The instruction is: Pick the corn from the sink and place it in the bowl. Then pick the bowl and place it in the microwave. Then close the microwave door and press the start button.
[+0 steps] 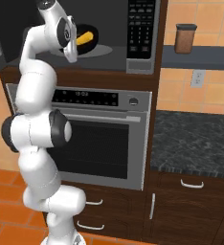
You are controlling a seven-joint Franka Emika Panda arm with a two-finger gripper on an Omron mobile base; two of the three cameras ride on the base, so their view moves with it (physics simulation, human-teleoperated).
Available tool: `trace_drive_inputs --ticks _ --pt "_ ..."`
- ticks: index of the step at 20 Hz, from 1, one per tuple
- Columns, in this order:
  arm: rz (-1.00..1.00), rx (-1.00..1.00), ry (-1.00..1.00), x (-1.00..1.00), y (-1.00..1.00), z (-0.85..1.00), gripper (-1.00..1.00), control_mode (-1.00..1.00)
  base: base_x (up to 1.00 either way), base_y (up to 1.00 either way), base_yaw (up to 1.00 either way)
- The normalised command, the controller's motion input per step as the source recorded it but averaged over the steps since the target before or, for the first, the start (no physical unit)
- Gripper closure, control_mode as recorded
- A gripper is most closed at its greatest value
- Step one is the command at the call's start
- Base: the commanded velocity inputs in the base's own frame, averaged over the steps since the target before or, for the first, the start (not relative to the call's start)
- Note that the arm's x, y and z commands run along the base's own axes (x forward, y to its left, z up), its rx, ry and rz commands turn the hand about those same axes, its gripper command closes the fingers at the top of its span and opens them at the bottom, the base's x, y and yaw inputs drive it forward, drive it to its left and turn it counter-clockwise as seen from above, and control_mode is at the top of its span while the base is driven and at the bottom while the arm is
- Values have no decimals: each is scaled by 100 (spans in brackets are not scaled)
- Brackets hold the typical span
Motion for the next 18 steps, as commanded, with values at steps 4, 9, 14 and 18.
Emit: trace_drive_inputs --ticks 4,9,14,18 --pt "3 -13 -1 26 0 -38 -100 -100 0 0 0" --pt "1 -6 -15 -17 -1 -8 -100 -100 0 0 0" --pt "8 -2 -32 -92 0 -13 -100 -100 0 0 0" --pt "6 0 -27 -100 0 -3 -100 -100 0 0 0"
